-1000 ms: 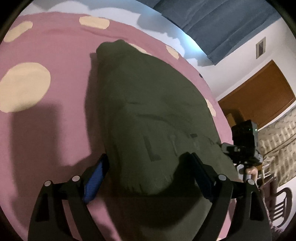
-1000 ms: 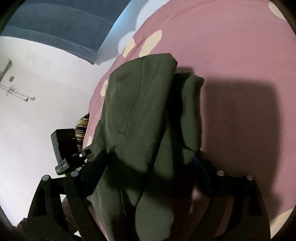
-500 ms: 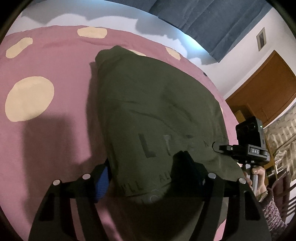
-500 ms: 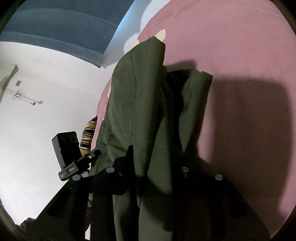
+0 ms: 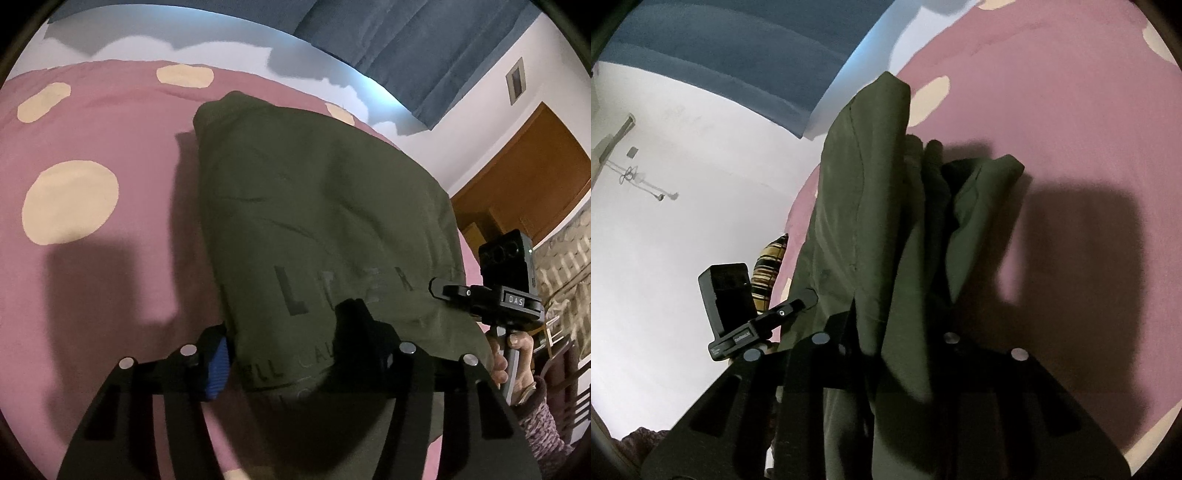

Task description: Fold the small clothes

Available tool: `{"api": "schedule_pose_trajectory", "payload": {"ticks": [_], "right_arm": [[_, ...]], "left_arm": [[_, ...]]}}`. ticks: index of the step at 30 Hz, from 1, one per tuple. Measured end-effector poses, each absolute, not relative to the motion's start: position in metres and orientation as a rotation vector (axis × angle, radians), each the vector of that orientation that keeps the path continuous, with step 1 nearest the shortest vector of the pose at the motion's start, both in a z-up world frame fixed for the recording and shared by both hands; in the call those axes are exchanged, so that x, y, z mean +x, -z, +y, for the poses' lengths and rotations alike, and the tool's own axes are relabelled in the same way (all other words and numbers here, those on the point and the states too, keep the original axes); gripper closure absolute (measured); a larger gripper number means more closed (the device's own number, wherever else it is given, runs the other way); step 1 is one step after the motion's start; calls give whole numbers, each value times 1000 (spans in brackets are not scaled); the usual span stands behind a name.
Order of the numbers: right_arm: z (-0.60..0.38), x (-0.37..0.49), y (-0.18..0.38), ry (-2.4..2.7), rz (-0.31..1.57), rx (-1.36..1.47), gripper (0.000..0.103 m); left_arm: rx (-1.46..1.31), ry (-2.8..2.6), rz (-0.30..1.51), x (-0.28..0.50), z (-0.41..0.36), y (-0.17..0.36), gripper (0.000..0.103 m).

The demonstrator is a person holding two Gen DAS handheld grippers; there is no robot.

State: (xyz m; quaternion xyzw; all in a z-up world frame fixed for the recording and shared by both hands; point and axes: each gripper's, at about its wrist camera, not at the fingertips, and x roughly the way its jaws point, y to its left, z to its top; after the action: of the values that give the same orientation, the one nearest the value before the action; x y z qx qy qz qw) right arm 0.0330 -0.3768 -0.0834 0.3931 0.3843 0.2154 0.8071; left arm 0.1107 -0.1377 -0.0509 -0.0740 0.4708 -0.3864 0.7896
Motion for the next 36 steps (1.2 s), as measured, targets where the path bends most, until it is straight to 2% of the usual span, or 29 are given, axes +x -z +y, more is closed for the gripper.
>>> {"api": "schedule_pose_trajectory", "payload": {"ticks": [15, 23, 33, 36], "right_arm": [[-352, 97, 82, -545, 795, 850, 81], [-344, 137, 101, -543, 844, 881, 81], [-360, 138, 122, -559, 847, 955, 80], [-351, 139, 119, -555, 850, 956, 76]], "left_arm": [[-123, 704, 956, 156, -94, 22, 47], [-126, 641, 992, 190, -74, 42, 50], [-143, 658, 966, 184, -72, 51, 46], [-154, 653, 968, 185, -70, 52, 43]]}}
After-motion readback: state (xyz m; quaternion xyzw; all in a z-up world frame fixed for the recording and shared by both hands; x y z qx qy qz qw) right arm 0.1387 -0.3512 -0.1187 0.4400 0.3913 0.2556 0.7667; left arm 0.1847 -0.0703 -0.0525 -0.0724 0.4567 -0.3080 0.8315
